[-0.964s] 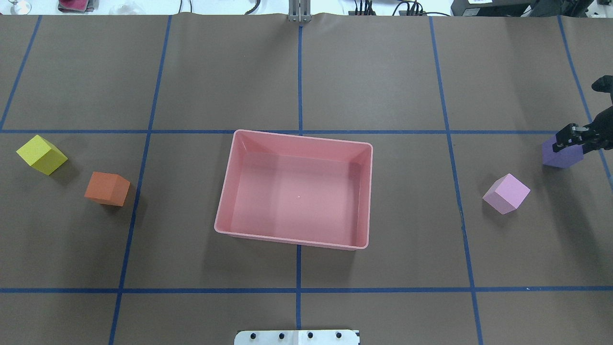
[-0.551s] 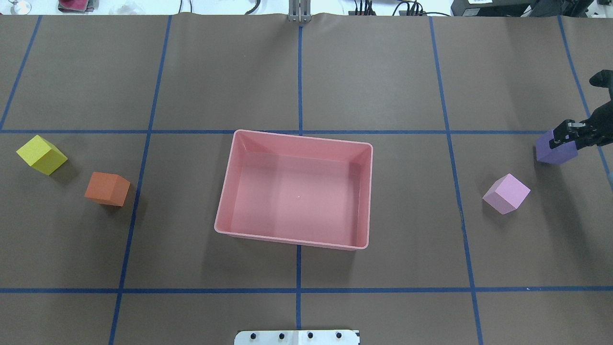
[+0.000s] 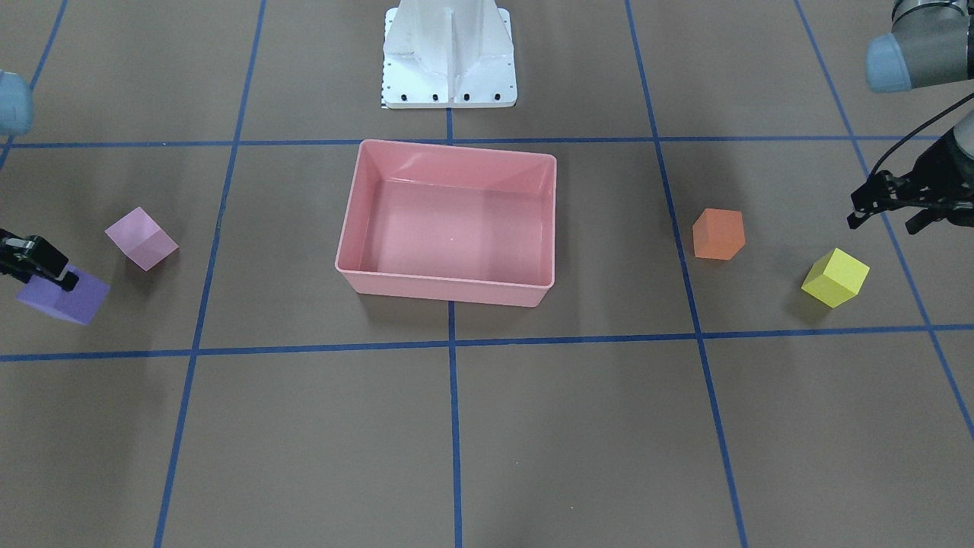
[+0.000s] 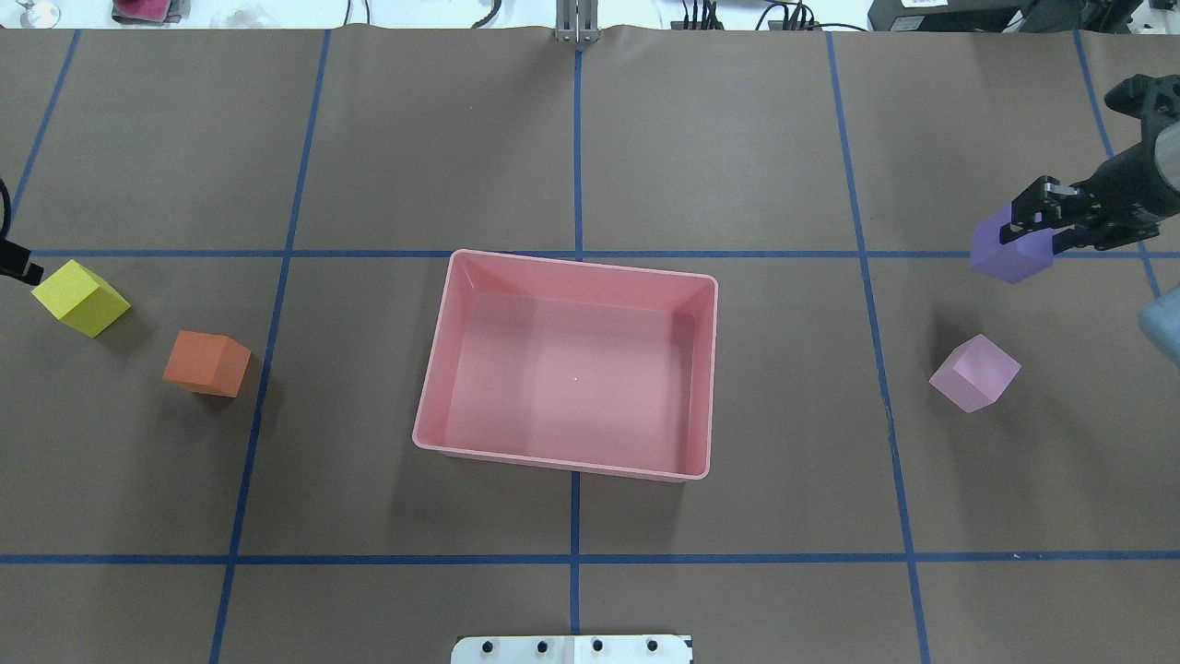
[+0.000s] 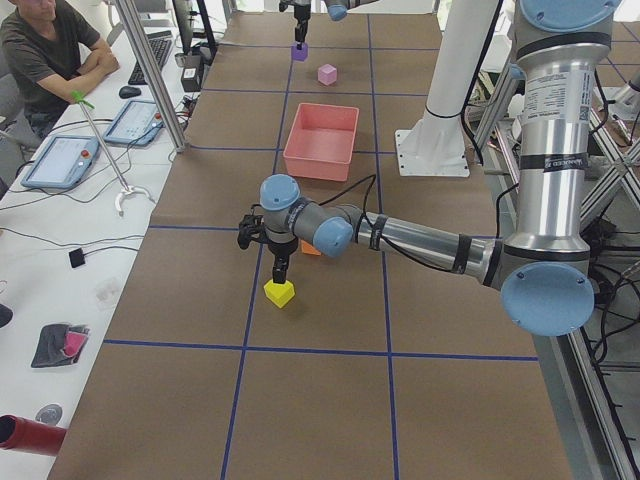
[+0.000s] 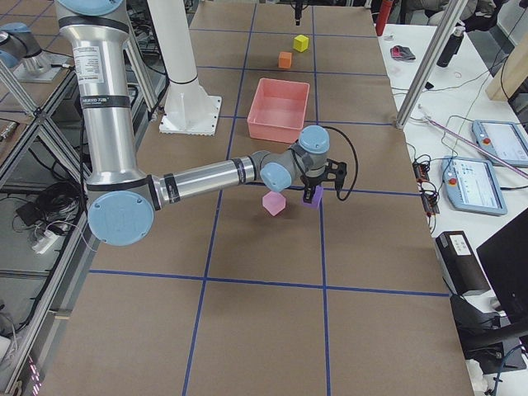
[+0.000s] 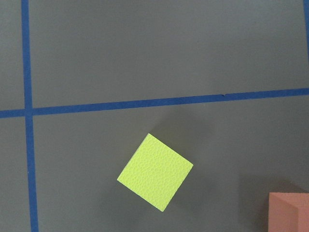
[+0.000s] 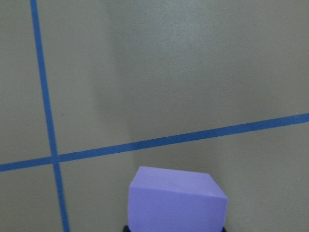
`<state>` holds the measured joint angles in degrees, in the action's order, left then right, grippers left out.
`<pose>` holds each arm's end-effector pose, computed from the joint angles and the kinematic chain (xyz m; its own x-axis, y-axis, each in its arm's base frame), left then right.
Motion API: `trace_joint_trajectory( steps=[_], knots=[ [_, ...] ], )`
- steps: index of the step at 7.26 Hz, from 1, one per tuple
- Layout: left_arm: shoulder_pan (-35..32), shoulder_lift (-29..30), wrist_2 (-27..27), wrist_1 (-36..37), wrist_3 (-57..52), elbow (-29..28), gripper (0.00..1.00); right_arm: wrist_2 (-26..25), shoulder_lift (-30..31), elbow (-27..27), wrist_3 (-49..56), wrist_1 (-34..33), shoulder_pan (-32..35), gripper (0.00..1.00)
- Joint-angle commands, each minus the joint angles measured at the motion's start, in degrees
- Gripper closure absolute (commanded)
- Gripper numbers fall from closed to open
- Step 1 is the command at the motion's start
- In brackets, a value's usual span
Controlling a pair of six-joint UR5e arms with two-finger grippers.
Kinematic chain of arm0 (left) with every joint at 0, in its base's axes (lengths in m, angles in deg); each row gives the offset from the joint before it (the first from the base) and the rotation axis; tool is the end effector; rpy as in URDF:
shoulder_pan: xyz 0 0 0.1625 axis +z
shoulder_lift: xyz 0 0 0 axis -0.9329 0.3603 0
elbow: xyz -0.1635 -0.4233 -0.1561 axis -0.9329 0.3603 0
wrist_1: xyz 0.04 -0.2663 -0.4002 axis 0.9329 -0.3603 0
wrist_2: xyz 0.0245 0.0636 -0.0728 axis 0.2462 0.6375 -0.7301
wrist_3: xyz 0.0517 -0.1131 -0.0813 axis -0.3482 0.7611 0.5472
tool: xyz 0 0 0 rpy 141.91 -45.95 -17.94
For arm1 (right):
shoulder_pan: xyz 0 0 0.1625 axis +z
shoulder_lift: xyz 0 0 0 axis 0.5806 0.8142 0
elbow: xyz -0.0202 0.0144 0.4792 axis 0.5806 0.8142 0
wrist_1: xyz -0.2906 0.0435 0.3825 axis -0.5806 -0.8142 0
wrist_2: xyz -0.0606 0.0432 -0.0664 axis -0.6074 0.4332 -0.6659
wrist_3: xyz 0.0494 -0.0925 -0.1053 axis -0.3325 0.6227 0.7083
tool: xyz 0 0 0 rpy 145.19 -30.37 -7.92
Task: Place blocks into pink bin with both arms
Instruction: 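Carry the purple cube into the bin with right gripper while left reaches yellow cube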
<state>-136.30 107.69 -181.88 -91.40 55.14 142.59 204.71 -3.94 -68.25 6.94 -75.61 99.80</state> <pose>0.1885 -0.5583 0.6112 0.6920 0.1749 -0.7004 -0.0466 0.9790 0.1985 -0.2520 -0.5975 0.5299 0.5397 0.2325 0.8091 -0.2248 0.9660 -0.1276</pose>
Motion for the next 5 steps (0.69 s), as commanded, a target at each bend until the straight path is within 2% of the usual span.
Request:
trace_joint_trajectory(
  steps=[1, 2, 3, 4, 5],
  knots=[
    [1.85, 0.07, 1.59, -0.57, -10.60, -0.65, 0.03, -0.55, -6.51, -5.60, -14.96, -4.23, -5.66, 1.00],
    [1.85, 0.50, 0.98, -0.57, -14.57, -2.39, 0.03, -1.77, -8.11, -9.63, -18.59, -8.00, -8.99, 1.00],
    [1.85, 0.77, 0.72, -0.57, -14.70, -2.84, 0.03, -5.26, -9.34, -13.76, -23.58, -11.26, -13.89, 1.00],
    [1.85, 0.77, -1.55, -0.74, -15.92, -4.06, 0.03, -7.65, -14.66, -14.06, -27.55, -15.99, -17.42, 1.00],
    [1.85, 0.77, -2.35, -0.74, -18.98, -4.77, 0.03, -12.28, -19.33, -14.06, -29.94, -20.91, -21.63, 1.00]
  ],
)
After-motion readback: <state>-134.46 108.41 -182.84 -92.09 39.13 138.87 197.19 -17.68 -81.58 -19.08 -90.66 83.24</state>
